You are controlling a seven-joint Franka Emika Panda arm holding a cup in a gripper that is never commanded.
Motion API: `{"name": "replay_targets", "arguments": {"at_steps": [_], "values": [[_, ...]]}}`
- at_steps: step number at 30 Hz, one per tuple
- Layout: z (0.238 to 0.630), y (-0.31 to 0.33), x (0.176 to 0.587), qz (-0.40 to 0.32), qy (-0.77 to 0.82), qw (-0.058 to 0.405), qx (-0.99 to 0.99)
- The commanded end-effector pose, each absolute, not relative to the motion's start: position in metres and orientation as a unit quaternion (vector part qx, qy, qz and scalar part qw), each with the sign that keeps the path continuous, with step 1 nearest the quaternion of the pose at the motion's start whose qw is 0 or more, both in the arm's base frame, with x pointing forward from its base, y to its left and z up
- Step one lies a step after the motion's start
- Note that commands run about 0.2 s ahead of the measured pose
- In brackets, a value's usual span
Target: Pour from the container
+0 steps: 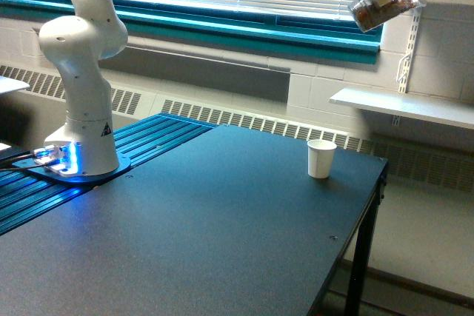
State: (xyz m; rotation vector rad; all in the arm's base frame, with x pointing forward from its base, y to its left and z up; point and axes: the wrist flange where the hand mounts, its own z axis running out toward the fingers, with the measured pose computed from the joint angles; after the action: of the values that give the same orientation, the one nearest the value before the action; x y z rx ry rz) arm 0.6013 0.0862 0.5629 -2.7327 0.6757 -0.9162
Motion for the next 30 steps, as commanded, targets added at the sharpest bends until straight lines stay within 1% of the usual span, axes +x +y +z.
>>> {"name": "replay_targets", "arguments": {"at_steps": [1, 12, 30], "values": [[0.567, 0.087, 0.601, -0.309, 0.229, 0.092, -0.918], [0.566, 0.092, 0.594, -0.311, 0.218, 0.09, -0.921], [0.536, 0.154, 0.557, -0.289, 0.17, 0.083, -0.939]]}}
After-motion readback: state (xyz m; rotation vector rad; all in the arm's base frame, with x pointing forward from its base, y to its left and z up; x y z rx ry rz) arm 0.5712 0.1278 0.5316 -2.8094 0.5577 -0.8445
